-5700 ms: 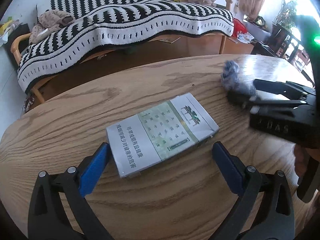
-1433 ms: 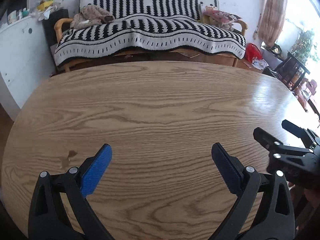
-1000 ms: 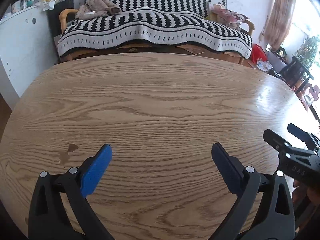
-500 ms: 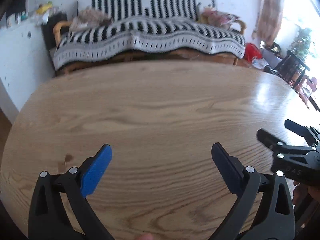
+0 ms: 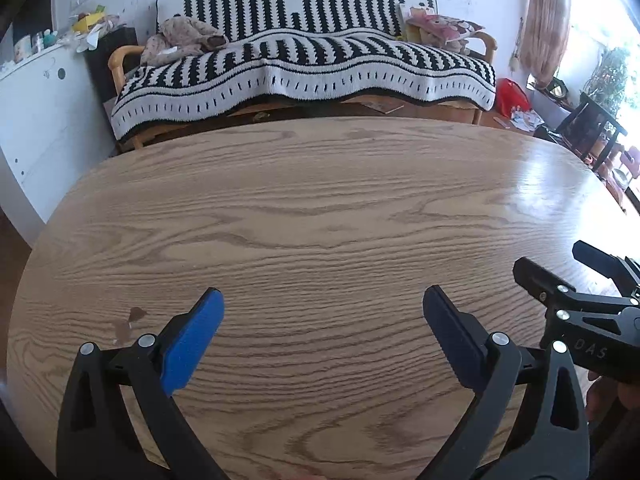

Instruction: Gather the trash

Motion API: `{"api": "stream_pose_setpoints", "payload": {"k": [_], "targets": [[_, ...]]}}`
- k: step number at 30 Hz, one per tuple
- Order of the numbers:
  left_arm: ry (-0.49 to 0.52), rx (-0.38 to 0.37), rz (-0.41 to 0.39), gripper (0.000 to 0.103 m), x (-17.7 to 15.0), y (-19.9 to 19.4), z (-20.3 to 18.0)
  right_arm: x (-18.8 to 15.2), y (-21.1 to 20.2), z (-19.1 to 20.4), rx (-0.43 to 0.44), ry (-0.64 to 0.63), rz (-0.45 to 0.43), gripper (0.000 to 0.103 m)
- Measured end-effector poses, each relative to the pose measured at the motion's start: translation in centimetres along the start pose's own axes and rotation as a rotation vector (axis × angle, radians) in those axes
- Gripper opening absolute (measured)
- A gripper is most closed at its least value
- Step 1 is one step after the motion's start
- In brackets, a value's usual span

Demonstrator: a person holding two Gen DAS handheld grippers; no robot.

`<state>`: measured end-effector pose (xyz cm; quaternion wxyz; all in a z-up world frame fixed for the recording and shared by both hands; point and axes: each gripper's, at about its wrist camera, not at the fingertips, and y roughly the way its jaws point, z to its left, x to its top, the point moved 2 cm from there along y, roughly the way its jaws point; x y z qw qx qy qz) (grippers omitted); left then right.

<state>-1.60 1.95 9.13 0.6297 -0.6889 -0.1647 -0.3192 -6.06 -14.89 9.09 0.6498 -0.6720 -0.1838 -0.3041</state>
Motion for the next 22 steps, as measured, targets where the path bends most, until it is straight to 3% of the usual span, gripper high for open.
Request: {"api": "stream_pose_setpoints", "payload": {"k": [12,17,22], "targets": [[-0.075,-0.144,-0.053,0.097,-0.2,-1.4,0.5,0.2,-0.4,-0.5,-0.014,0.024,-0.024,0.097],[-0.045,-0.06,-0.066,0.097,0.1,-1.2,0.1,0.2,-0.3,-0.6,-0.021,0.023,-0.02,0.097],[-0.034,-0.061,-0.034,0.097,0.2,-0.5,0.3,0.1,-0.3,-0.5,-0.024,0.02,-0.018,0.097]]}}
